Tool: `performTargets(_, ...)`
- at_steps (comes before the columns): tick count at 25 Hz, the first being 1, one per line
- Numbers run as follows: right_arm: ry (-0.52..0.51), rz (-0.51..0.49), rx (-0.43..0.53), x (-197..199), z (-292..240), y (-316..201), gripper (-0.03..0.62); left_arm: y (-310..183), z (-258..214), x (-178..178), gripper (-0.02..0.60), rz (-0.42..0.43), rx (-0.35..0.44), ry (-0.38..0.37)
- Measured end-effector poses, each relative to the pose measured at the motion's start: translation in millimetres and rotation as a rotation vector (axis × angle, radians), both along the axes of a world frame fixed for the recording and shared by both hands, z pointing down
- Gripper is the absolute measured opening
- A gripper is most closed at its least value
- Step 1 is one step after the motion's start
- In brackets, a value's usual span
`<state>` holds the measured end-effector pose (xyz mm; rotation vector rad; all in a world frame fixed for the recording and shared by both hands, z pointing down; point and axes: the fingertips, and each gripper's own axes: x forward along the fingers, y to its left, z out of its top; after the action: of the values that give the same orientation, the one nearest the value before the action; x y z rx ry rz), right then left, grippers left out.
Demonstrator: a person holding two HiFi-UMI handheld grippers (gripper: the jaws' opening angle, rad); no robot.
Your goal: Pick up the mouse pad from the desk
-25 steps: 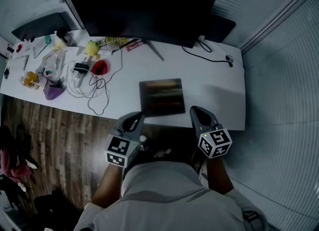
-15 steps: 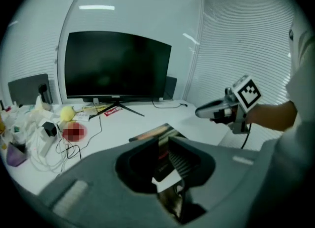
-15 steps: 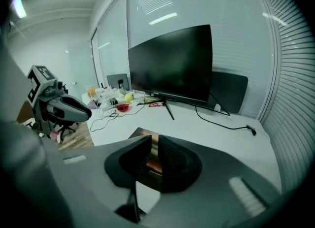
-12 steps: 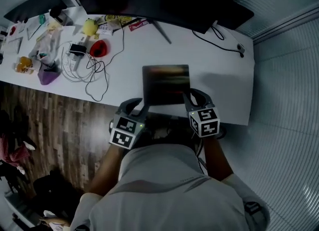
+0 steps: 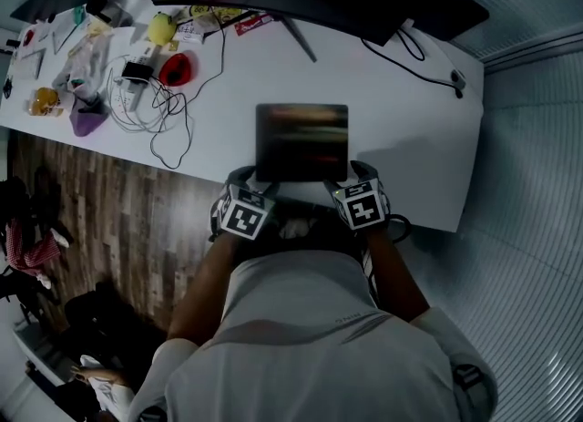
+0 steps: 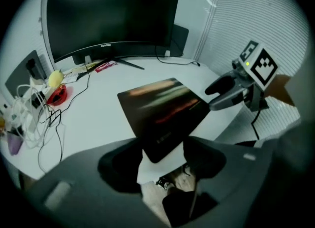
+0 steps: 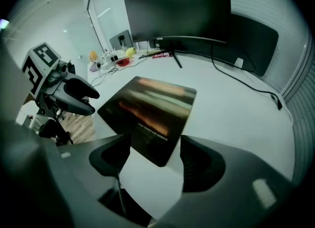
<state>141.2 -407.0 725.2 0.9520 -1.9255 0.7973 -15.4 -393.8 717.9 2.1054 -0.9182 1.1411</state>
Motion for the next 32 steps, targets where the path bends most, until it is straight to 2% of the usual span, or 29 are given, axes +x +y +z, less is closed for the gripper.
performTargets(3,0.009,-0.022,-0.03,0,15,2,0.341,-2,17,1,0.29,0.027,-0.013,-0.083)
performTargets(9,0.067,-0.057,-0.044,0,26,-2,0.352,-8,40,-2,0.304,0.033,-0.046,-0.173)
performTargets(16,0.107,-0.069,-0.053,-4,29,-3,0.32,-8,43,2,0.304,0.028,-0.096,-0.134)
performTargets(21,0.095,-0.09,-0.047,-20,26,4,0.171,-7,41,3,0.28,0.032,-0.119,-0.158)
performTargets(24,0.075,-0.08,-0.051,-22,26,7,0.141,-6,40,5,0.267,0.036,-0.131,-0.174)
performTargets(25,0.073,-0.081,-0.053,-23,26,7,0.135,-5,39,8,0.239,0.04,-0.132,-0.169)
performTargets(26,0.069,-0.08,-0.054,-24,26,7,0.13,-4,38,12,0.157,0.047,-0.127,-0.167)
performTargets(27,0.063,-0.075,-0.053,-25,26,7,0.123,-2,37,16,0.115,0.06,-0.114,-0.173)
performTargets(29,0.045,-0.054,-0.046,-26,24,7,0.098,0,37,21,0.078,0.079,-0.089,-0.183)
performTargets(32,0.015,-0.026,-0.011,-26,18,3,0.067,-2,32,25,0.075,0.06,-0.081,-0.121)
